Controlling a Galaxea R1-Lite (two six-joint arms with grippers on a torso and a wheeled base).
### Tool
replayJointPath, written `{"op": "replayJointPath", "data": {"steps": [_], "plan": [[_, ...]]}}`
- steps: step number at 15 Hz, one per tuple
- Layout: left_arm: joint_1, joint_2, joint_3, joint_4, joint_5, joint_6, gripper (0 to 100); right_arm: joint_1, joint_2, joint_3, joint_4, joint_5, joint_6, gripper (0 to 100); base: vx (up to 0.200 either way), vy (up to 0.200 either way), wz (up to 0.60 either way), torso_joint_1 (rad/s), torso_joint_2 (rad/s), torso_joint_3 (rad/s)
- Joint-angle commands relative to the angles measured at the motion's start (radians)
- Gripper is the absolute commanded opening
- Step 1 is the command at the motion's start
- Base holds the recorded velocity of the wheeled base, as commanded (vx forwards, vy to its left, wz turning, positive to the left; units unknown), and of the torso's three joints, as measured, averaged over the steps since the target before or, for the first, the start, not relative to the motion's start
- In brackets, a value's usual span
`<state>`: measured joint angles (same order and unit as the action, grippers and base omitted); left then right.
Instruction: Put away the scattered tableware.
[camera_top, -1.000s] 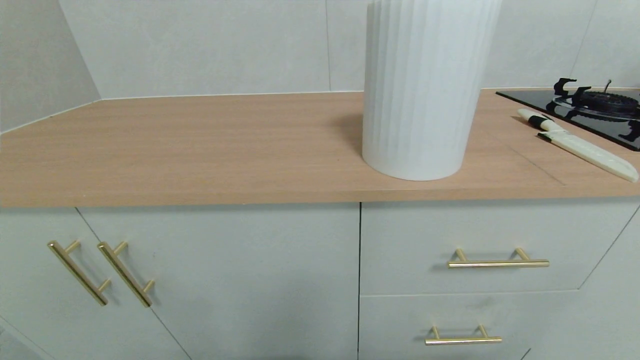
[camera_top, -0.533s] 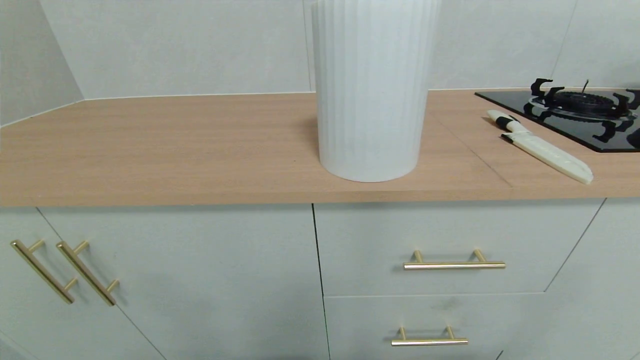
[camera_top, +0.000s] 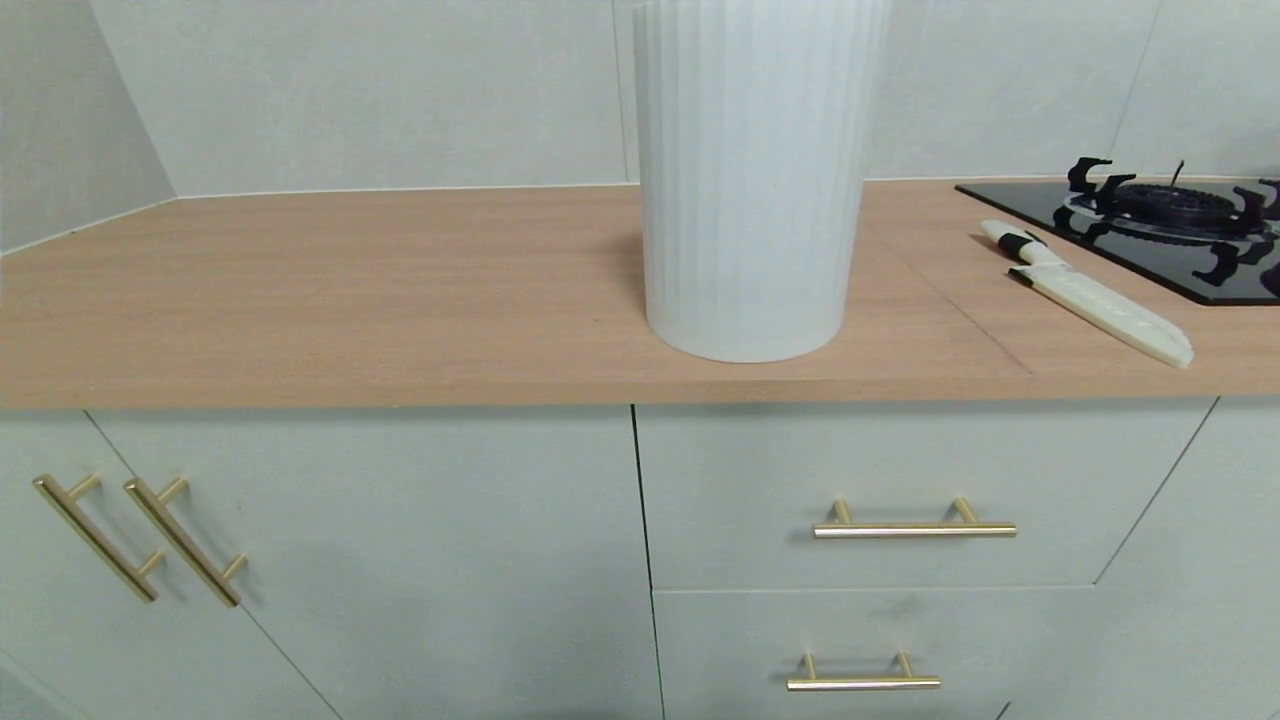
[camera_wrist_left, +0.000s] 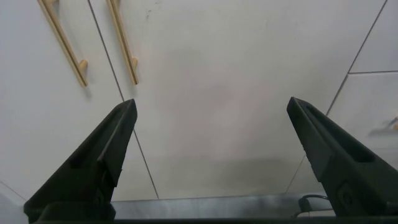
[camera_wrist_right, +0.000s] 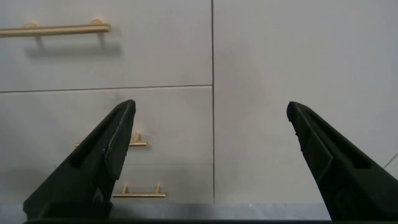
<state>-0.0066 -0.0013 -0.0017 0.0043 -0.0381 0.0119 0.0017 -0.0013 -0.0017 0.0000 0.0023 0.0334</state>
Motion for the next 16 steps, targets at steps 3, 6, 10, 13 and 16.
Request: {"op": "replayJointPath", "data": {"steps": [3, 6, 10, 13, 16], "plan": [[0.000, 0.001, 0.000, 0.000, 0.000, 0.000, 100, 0.000, 0.001, 0.000, 0.000, 0.001, 0.000, 100, 0.000, 0.000, 0.00, 0.000, 0.00, 0.000], [0.000, 0.001, 0.000, 0.000, 0.000, 0.000, 100, 0.000, 0.001, 0.000, 0.000, 0.001, 0.000, 100, 0.000, 0.000, 0.00, 0.012, -0.06, -0.046], [0.000, 0.001, 0.000, 0.000, 0.000, 0.000, 100, 0.000, 0.001, 0.000, 0.000, 0.001, 0.000, 100, 0.000, 0.000, 0.00, 0.099, -0.29, -0.277], [0.000, 0.001, 0.000, -0.001, 0.000, 0.000, 100, 0.000, 0.001, 0.000, 0.000, 0.001, 0.000, 100, 0.000, 0.000, 0.00, 0.146, -0.52, -0.303], [0.000, 0.001, 0.000, -0.001, 0.000, 0.000, 100, 0.000, 0.001, 0.000, 0.000, 0.001, 0.000, 100, 0.000, 0.000, 0.00, 0.165, -0.46, -0.290]]}}
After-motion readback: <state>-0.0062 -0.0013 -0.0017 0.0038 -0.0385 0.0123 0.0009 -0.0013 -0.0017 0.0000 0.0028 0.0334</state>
